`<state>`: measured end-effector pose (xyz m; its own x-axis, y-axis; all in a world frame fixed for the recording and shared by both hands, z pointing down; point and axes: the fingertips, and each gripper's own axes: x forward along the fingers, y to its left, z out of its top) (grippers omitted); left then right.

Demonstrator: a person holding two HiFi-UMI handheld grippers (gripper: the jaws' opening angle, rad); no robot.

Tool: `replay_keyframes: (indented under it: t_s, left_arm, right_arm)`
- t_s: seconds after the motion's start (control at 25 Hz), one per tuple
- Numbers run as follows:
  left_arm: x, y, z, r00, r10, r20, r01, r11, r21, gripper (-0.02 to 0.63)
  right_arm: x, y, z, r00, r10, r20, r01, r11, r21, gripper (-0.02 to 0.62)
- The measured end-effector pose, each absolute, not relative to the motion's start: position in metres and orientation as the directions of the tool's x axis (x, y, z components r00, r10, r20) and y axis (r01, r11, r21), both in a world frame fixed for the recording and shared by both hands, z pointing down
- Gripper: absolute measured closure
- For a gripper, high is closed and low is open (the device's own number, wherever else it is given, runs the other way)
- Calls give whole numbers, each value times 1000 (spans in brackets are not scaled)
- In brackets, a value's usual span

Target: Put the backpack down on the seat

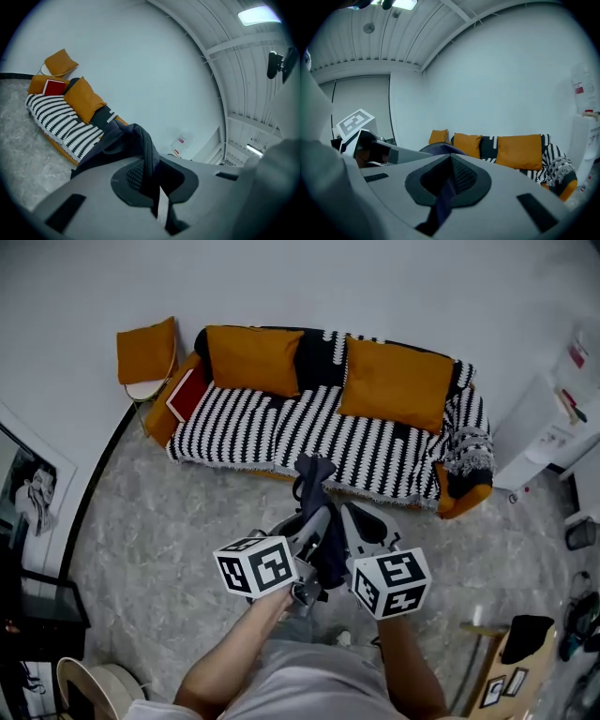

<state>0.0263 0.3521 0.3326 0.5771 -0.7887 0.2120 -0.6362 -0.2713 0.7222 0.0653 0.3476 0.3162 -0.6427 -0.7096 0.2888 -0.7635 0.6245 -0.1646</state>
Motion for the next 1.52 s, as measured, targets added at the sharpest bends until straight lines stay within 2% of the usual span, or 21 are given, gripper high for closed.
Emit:
replay_keyframes:
  t_s: [0.8,1.52]
  left_arm:
    - [-70,254,322,667,-727,165,-578,-364,731,589]
    - [-88,167,339,635,-744,208,-620,-329,713,589]
  right_arm:
    - [-42,254,316,-589,-738,329,-802,584,-126,594]
    - [-55,164,339,-614,-720,324,-786,595,-169,594]
